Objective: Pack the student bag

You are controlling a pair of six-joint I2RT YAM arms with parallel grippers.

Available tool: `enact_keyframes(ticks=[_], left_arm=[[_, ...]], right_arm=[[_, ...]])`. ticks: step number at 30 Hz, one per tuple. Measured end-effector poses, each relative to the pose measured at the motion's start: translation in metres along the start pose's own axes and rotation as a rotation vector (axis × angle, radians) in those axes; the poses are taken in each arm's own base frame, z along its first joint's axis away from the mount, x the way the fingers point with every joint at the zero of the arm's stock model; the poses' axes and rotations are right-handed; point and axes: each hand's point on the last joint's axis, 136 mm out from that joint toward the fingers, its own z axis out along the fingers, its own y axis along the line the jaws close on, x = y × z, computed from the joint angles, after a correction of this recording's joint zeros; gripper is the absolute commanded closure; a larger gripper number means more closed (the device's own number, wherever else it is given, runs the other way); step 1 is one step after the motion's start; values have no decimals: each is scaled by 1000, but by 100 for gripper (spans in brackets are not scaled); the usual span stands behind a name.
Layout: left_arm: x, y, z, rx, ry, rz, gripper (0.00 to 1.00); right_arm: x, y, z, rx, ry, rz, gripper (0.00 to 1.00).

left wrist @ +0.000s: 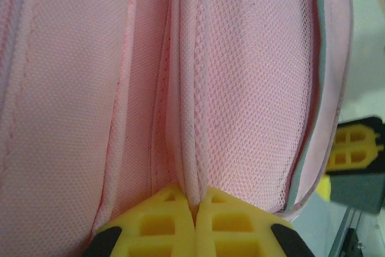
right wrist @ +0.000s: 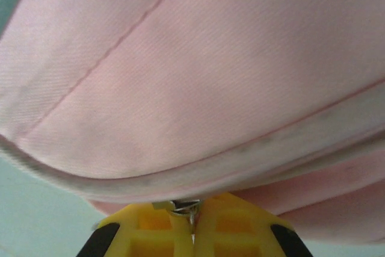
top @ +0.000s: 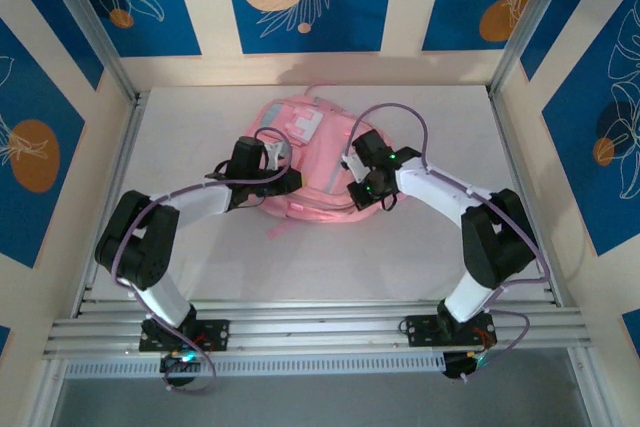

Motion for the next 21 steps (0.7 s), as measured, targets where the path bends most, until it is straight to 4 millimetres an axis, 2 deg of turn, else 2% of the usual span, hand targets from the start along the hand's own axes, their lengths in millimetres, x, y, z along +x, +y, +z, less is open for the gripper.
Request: enact_keyframes(ticks=[8, 11, 16, 21], left_arm=[[4, 1, -3, -11, 15, 36, 100], [5, 1, -3, -14, 18, 40, 100], [7, 3, -3, -20, 30, 50, 100], [6, 2, -5, -29, 37, 76, 100]], right_arm=[[-29, -47, 0, -6, -70, -223, 100], [-49, -70, -1, 5, -99, -261, 100], [-94, -108, 2, 57, -150, -324, 100], [-119, -117, 15, 63, -158, -364, 100]])
